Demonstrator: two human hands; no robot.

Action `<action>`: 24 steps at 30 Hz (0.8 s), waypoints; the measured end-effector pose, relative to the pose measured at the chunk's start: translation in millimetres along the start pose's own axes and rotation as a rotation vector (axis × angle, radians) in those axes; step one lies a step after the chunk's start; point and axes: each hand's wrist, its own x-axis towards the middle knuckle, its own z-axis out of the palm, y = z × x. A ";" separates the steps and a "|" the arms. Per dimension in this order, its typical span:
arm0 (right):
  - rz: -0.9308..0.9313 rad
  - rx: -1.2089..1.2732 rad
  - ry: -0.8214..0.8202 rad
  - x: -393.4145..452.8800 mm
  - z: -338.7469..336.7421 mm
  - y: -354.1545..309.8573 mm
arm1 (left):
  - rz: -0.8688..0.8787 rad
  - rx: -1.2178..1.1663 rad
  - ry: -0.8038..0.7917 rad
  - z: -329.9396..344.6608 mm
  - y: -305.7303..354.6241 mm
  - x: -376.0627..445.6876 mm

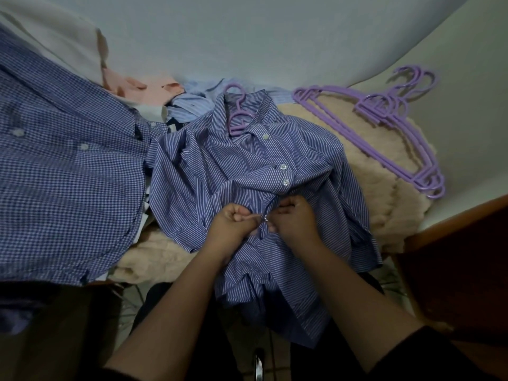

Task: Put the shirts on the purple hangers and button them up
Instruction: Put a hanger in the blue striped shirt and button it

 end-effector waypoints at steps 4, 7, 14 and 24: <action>-0.016 0.030 0.001 -2.3 -2.3 5.4 | -0.005 -0.021 -0.028 -0.7 0.1 0.7; -0.052 0.021 -0.007 -5.9 -4.3 9.4 | 0.007 0.013 -0.030 1.5 -0.2 -0.7; -0.047 -0.004 0.038 -7.8 -0.4 19.6 | 0.026 0.137 -0.059 4.1 0.1 -2.4; -0.090 -0.058 0.025 -8.7 0.5 28.3 | -0.005 0.254 -0.084 5.5 -1.6 -1.9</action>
